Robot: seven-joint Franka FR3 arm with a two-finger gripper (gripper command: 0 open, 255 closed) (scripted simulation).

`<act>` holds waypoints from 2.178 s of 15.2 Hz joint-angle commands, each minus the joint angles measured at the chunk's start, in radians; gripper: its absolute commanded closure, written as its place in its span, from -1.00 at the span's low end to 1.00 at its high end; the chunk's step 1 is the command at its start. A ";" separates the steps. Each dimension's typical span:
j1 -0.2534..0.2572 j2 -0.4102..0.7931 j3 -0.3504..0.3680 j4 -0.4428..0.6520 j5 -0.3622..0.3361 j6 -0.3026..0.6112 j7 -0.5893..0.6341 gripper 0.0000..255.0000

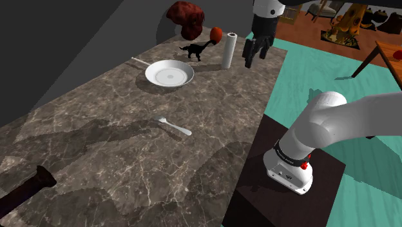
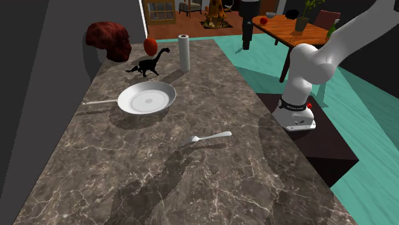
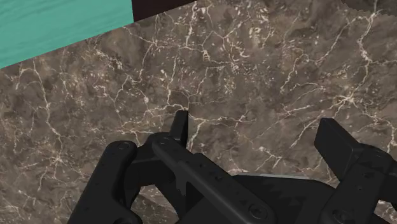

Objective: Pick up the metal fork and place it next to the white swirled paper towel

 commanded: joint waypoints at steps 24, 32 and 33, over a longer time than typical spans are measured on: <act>0.168 0.640 0.299 0.112 0.130 0.493 0.222 -1.00; 0.215 0.878 0.359 0.238 0.071 0.590 0.306 -1.00; 0.215 0.885 0.359 0.230 0.068 0.604 0.308 -1.00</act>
